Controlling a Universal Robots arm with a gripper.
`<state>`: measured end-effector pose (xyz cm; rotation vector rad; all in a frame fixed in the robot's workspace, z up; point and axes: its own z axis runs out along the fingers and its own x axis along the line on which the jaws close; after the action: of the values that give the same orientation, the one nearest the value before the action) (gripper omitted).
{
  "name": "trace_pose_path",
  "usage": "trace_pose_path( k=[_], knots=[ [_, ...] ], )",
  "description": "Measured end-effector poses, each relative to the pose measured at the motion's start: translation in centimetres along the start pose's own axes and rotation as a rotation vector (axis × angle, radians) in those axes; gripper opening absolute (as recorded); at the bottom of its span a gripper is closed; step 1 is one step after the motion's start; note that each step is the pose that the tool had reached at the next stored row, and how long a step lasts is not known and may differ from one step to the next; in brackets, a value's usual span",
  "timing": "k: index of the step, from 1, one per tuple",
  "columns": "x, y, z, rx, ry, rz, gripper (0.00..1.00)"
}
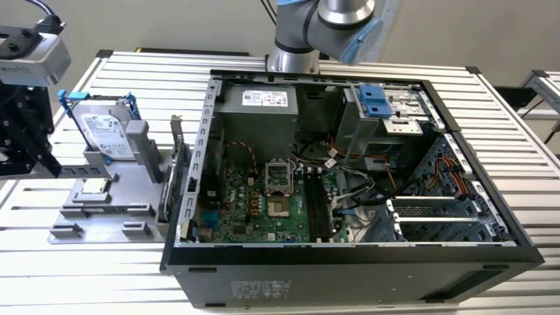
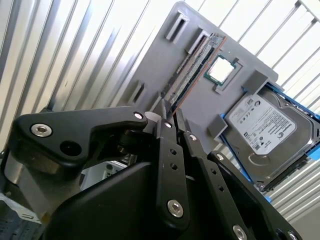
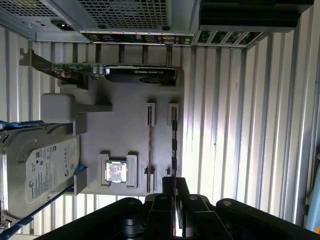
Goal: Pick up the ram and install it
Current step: 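Pick up the ram and move it above insertion slot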
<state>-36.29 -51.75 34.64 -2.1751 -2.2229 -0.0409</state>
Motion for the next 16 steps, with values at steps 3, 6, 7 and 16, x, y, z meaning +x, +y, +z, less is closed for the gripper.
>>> trace_pose_path(
  k=[3, 6, 7, 16],
  knots=[
    [0.01, 0.00, -0.18, 0.0001, 0.0000, 0.000, 0.00],
    [0.01, 0.00, -0.35, 0.0000, 0.0000, 0.000, 0.00],
    [0.01, 0.00, -0.38, -0.0001, 0.0001, 0.000, 0.00],
    [0.04, 0.00, -1.02, 0.0000, 0.0000, 0.001, 0.00]
  ],
)
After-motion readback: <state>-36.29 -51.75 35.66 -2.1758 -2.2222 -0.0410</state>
